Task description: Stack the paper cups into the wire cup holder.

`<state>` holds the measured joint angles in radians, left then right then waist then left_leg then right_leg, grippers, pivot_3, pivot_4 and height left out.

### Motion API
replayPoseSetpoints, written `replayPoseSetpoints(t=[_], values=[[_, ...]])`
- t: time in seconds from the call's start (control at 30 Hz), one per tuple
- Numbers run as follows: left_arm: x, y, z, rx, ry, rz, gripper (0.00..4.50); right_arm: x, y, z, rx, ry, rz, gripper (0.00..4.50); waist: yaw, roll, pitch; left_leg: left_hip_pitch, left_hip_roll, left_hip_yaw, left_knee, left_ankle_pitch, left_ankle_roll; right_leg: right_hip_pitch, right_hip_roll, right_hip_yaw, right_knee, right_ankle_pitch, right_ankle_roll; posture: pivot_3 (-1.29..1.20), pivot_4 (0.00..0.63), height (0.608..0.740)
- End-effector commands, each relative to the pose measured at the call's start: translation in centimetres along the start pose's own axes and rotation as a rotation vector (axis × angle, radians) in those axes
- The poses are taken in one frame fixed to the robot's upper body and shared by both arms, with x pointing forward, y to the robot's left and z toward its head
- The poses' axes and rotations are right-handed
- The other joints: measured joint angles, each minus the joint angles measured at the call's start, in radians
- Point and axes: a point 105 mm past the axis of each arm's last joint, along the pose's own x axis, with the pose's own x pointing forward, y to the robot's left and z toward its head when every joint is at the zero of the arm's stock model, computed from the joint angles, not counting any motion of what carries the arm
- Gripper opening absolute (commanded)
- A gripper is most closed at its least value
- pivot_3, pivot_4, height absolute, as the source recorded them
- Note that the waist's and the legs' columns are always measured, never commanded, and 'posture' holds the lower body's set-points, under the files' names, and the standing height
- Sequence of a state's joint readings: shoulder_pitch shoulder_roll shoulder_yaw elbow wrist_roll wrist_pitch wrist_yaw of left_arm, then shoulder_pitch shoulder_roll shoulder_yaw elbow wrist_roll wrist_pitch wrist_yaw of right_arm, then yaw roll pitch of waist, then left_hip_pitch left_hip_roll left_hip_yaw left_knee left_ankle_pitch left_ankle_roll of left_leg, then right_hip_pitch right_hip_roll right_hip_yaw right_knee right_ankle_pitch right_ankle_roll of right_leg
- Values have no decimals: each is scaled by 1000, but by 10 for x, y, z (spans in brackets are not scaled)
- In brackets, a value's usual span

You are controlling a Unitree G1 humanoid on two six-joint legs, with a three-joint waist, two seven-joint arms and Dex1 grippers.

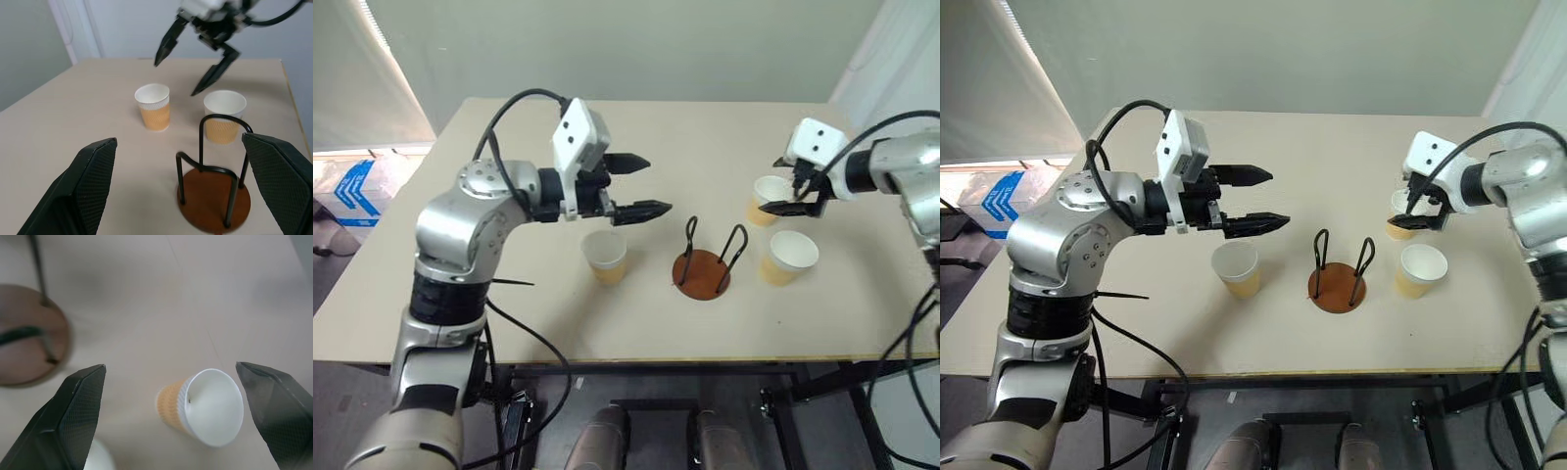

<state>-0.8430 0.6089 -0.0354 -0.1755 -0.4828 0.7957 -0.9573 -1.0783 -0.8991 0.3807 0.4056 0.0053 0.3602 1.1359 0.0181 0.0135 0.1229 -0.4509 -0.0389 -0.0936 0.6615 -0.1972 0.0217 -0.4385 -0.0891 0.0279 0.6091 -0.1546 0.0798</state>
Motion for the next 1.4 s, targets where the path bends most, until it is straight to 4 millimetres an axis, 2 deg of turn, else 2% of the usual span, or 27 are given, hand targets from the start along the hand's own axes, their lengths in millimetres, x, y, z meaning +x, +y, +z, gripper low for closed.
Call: replayPoseSetpoints(t=[0.03,0.2,0.37,0.63,0.73,0.93,0.97,1.1,1.23,1.4], values=[[-7,1,12,61,-33,33,4469,7,-14,-1,-57,49,-29,4500,2,0,0,0,0,0,0,1,0,0,0,0,0,0,-1,0,150,740],[-10,1,10,70,-21,64,4469,24,-17,-19,-51,131,-7,4500,7,0,0,-1,0,-1,-2,1,-2,-2,0,-1,0,2,-6,0,150,740],[-15,2,7,72,-9,90,4469,29,-20,-37,-54,203,-7,4500,9,0,0,-2,0,-1,-5,0,-4,-5,0,-1,0,1,-8,0,150,740],[-18,4,5,75,4,108,4469,33,-19,-44,-41,213,1,4500,7,1,0,-1,2,-1,-14,1,-9,-8,0,-3,1,0,-11,0,150,740],[-18,4,3,78,7,103,4500,38,-15,-43,-37,194,11,3922,6,1,1,-1,2,-1,-15,1,-10,-8,0,-3,1,-1,-11,0,150,740],[-22,9,-4,85,18,106,4500,40,-10,-41,-25,167,38,1789,6,1,1,-1,2,-1,-15,-2,-16,-8,0,-3,2,-1,-12,0,150,740],[-23,9,-5,86,20,105,4500,40,-9,-40,-21,161,43,1577,6,1,1,-1,2,-1,-15,-2,-16,-8,0,-3,2,-1,-13,0,150,740],[-25,12,-10,90,39,105,4500,29,-7,-30,1,88,91,199,6,1,1,-1,2,-1,-15,-2,-17,-8,0,-3,2,-1,-13,0,150,740],[-26,13,-13,89,46,97,4500,0,-7,-14,-27,23,113,89,8,1,1,-2,2,-1,-15,-1,-17,-8,0,-4,2,-1,-14,0,150,740],[-31,12,-19,87,76,60,4500,-45,6,25,-96,-67,145,89,4,1,1,-3,2,-2,-15,5,-24,-8,0,-4,1,-2,-15,0,150,740]])
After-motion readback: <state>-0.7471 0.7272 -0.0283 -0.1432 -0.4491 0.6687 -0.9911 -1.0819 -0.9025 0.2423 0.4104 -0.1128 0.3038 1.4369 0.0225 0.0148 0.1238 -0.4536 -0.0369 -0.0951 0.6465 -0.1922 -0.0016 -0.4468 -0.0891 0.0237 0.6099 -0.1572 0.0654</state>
